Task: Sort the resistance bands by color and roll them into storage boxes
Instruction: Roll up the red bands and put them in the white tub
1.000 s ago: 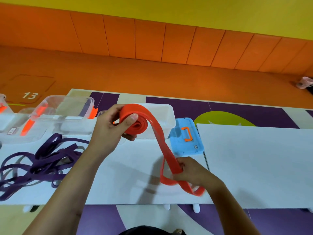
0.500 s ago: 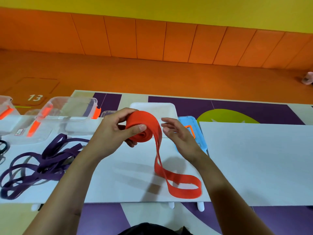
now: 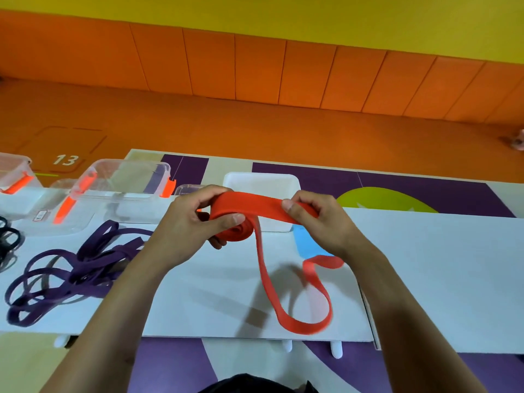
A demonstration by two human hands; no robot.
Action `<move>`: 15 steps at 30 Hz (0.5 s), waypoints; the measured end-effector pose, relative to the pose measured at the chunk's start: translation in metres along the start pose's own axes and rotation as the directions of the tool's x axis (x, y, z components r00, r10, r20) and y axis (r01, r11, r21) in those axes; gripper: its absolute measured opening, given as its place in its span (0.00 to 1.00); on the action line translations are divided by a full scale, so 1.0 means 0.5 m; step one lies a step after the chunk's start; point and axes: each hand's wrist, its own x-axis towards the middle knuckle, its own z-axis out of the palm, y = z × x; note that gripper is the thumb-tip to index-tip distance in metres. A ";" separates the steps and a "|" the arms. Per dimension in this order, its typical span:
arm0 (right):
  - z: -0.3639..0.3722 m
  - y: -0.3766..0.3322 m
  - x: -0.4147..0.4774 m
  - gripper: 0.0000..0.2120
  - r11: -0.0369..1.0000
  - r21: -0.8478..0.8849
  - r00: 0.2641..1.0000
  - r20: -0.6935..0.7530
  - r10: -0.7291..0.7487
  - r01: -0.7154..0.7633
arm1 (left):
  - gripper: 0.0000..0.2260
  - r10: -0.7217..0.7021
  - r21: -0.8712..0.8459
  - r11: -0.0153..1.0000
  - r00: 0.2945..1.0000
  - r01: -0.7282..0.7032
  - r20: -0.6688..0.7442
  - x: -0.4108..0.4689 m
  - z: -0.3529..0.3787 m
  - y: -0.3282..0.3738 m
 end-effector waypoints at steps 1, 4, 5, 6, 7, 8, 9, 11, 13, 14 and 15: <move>0.001 0.000 -0.005 0.23 1.000 0.010 0.997 0.075 0.018 -0.019 | 0.20 -0.002 -0.022 1.000 1.000 0.001 -0.017 0.002 0.001 0.001; 0.026 0.004 -0.028 0.21 0.997 0.044 0.973 0.224 0.054 -0.065 | 0.20 -0.014 -0.108 0.994 0.999 0.009 -0.037 0.004 0.010 0.011; 0.038 0.005 -0.034 0.21 0.996 0.061 0.971 0.234 0.053 -0.069 | 0.19 -0.012 -0.131 0.991 0.999 0.008 -0.031 0.004 0.014 0.014; 0.048 0.007 -0.039 0.21 0.994 0.076 0.973 0.222 0.055 -0.073 | 0.18 -0.012 -0.156 0.988 1.000 0.008 -0.025 0.004 0.018 0.017; 0.057 0.006 -0.042 0.19 0.993 0.087 0.980 0.192 0.057 -0.075 | 0.18 -0.013 -0.182 0.983 1.000 0.008 -0.022 0.002 0.021 0.020; 0.063 0.004 -0.045 0.16 0.993 0.097 0.986 0.155 0.055 -0.071 | 0.17 -0.017 -0.203 0.979 1.000 0.012 -0.022 0.001 0.023 0.023; 0.067 0.000 -0.048 0.13 0.992 0.110 0.991 0.122 0.050 -0.063 | 0.17 -0.025 -0.218 0.976 0.999 0.019 -0.023 0.000 0.025 0.027; 0.070 -0.006 -0.051 0.13 0.987 0.153 0.997 0.072 0.037 -0.048 | 0.16 -0.041 -0.239 0.970 0.999 0.035 -0.019 -0.002 0.030 0.033; 0.072 -0.012 -0.051 0.15 0.980 0.192 0.997 0.053 0.048 -0.057 | 0.15 -0.063 -0.276 0.960 0.998 0.053 -0.027 -0.004 0.036 0.035; 0.073 -0.014 -0.049 0.17 0.975 0.214 0.997 0.059 0.047 -0.059 | 0.15 -0.086 -0.305 0.950 0.996 0.071 -0.034 -0.003 0.039 0.033; 0.073 -0.017 -0.048 0.18 0.968 0.245 0.997 0.070 0.041 -0.057 | 0.16 -0.112 -0.339 0.936 0.993 0.093 -0.035 -0.003 0.041 0.030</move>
